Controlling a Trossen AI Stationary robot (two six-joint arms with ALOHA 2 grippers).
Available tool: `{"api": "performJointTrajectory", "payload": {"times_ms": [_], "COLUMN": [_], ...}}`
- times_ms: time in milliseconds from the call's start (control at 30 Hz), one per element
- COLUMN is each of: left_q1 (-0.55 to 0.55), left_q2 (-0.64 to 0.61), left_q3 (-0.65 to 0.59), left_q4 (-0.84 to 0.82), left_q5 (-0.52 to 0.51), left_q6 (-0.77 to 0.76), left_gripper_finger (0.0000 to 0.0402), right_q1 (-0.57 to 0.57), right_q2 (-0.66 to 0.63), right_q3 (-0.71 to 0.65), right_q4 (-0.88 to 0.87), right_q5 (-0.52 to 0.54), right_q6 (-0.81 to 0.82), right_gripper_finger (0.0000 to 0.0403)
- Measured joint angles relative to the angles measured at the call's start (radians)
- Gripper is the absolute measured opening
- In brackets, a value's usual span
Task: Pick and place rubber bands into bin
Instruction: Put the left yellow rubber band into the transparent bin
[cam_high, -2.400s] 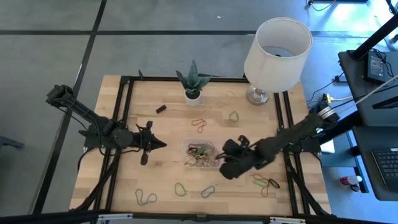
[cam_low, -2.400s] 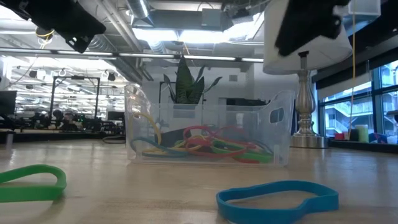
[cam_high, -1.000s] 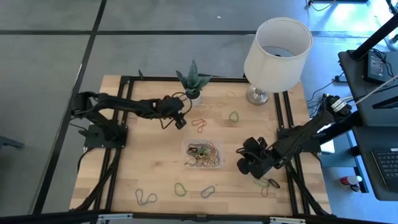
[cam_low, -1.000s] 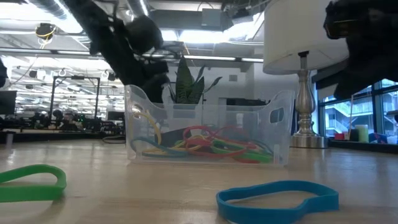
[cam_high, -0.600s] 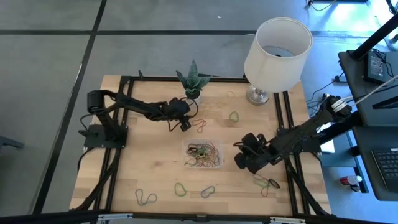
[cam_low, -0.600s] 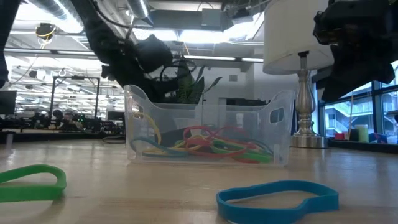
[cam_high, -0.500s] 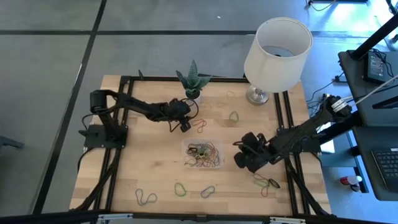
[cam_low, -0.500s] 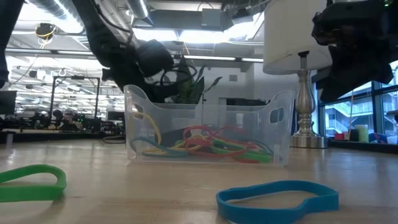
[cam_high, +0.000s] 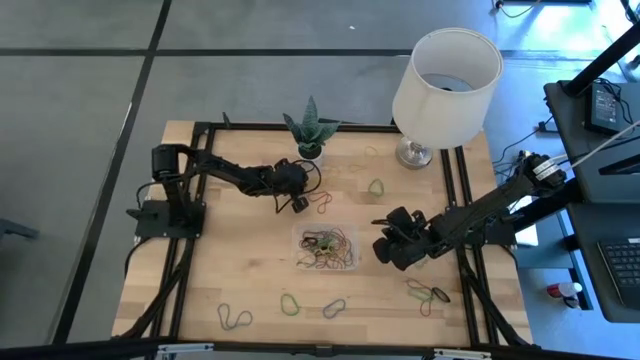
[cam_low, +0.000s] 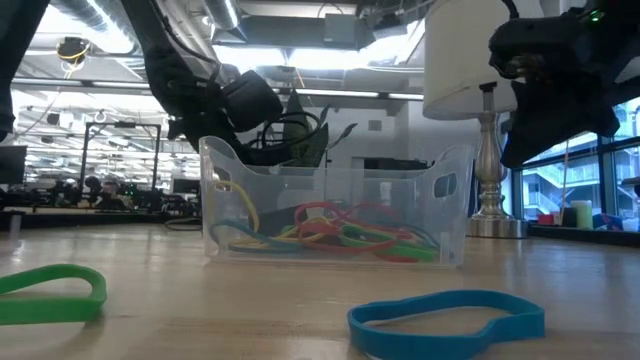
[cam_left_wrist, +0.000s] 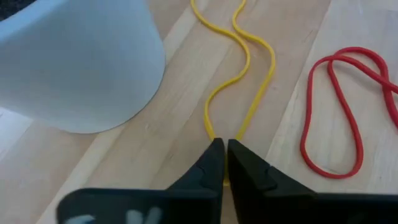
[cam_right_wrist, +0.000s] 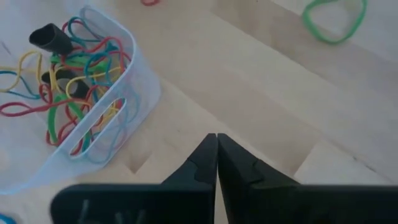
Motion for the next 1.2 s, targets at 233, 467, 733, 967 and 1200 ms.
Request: {"api": "performJointTrajectory", "payload": {"times_ms": [233, 467, 733, 967, 1200], "left_q1": [-0.023, -0.092, -0.200, -0.343, -0.481], "left_q2": [-0.070, -0.223, -0.382, -0.402, -0.367], "left_q3": [-0.008, -0.006, 0.003, 0.201, 0.400], "left_q4": [-0.060, -0.124, -0.128, -0.357, -0.498], "left_q5": [0.019, -0.072, -0.131, -0.203, -0.297], "left_q6": [-0.023, -0.002, 0.005, 0.012, -0.042], "left_gripper_finger": [0.0003, 0.0002, 0.0002, 0.0002, 0.0002], "right_q1": [-0.004, -0.001, 0.035, 0.039, 0.039], "right_q2": [0.000, -0.002, -0.091, -0.236, -0.364], "right_q3": [0.000, -0.067, -0.299, -0.437, -0.480], "right_q4": [-0.006, 0.013, 0.391, 0.445, 0.448], "right_q5": [0.000, -0.005, -0.058, -0.120, -0.143], "right_q6": [-0.017, -0.071, -0.157, -0.218, -0.360], "right_gripper_finger": [0.0016, 0.0004, 0.0003, 0.0004, 0.0005]}}
